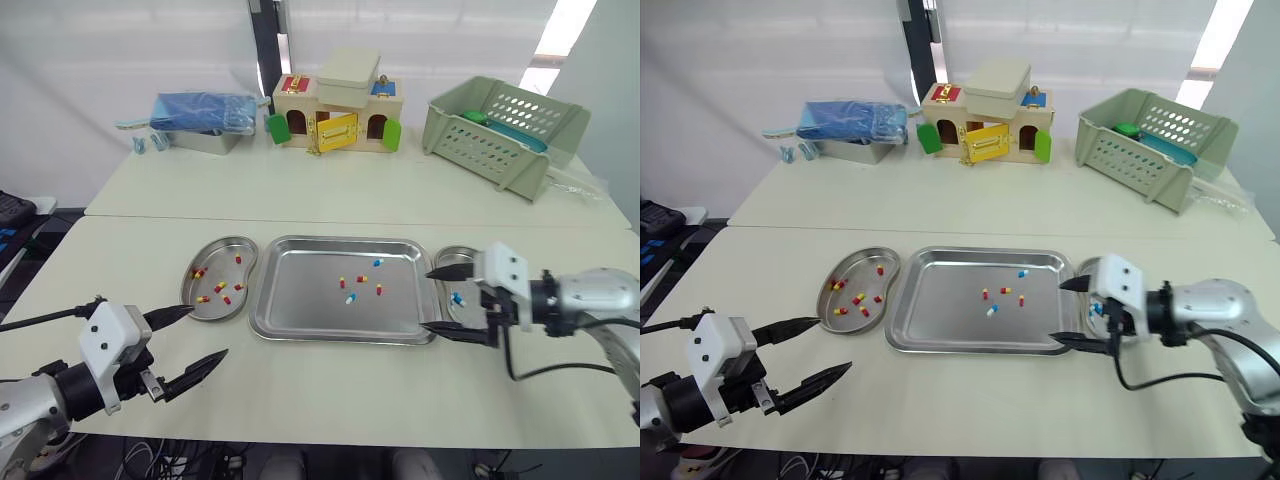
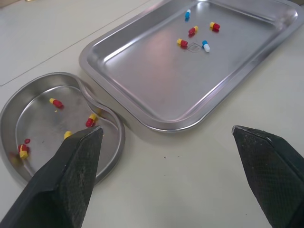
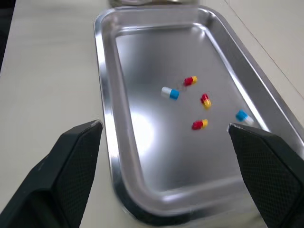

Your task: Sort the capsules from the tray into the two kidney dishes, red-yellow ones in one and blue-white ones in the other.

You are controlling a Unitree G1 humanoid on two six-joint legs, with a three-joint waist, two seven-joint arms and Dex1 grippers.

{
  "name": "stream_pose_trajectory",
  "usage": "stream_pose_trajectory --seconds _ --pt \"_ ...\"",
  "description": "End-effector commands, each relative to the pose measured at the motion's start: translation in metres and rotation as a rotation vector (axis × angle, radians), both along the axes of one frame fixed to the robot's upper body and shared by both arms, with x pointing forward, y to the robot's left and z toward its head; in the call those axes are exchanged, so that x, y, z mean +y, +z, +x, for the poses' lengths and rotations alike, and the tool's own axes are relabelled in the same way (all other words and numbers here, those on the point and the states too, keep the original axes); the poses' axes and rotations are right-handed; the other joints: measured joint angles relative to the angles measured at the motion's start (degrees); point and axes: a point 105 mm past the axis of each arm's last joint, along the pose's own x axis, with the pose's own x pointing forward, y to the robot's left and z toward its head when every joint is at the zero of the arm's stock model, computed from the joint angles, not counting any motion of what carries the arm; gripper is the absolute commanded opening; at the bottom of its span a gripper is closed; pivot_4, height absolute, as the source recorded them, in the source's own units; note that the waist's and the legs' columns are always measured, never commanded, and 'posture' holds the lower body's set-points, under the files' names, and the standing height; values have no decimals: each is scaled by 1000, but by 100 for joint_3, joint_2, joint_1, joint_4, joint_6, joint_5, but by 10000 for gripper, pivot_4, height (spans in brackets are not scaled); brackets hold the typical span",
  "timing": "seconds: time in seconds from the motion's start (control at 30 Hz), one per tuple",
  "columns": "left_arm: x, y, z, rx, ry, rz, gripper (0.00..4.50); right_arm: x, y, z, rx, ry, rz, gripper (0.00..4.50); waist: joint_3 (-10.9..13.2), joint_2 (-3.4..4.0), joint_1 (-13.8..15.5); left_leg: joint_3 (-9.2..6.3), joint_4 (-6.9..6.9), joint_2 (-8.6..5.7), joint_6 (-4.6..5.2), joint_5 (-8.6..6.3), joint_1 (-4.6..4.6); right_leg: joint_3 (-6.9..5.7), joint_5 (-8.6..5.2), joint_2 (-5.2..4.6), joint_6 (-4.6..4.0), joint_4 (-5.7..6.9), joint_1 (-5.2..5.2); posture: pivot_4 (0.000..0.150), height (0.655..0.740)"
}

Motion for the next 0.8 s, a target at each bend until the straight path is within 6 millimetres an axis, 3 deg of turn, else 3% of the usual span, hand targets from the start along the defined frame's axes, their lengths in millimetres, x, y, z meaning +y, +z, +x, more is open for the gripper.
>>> stream_pose_trajectory --seconds 0.03,0.23,0.37,0.4,0.6,0.8 --pt "-5 7 -5 -41 1 11 45000 18 -4 18 -9 10 -28 44534 -1 -2 -8 0 0 0 -1 0 0 0 0 0 0 -1 0 1500 7400" --pt "-8 5 -13 -47 31 -11 45000 57 -17 40 17 89 -56 44534 -2 -2 -23 -3 0 0 -3 2 -1 -1 0 -1 0 3 -5 1500 7400" --pt "-7 4 -14 -52 49 -4 45000 79 -30 43 35 169 -84 36549 -1 -2 -27 -2 0 -1 -4 2 0 0 0 -1 0 4 -7 1500 7400" --pt "-7 4 -14 -55 52 -5 45000 82 -32 43 38 183 -89 36549 -1 -2 -26 -2 0 -1 -4 3 -2 1 0 -1 0 5 -10 1500 7400" --pt "-6 5 -11 -67 64 -3 45000 83 -38 62 24 152 -117 36549 -1 -1 -34 -2 0 -1 -8 4 -1 1 1 -1 -1 5 -10 1500 7400" --pt "-6 6 -10 -72 64 -1 45000 81 -47 67 39 153 -138 36549 -1 -1 -49 -1 -1 -1 -9 5 -1 1 1 0 -1 6 -13 1500 7400"
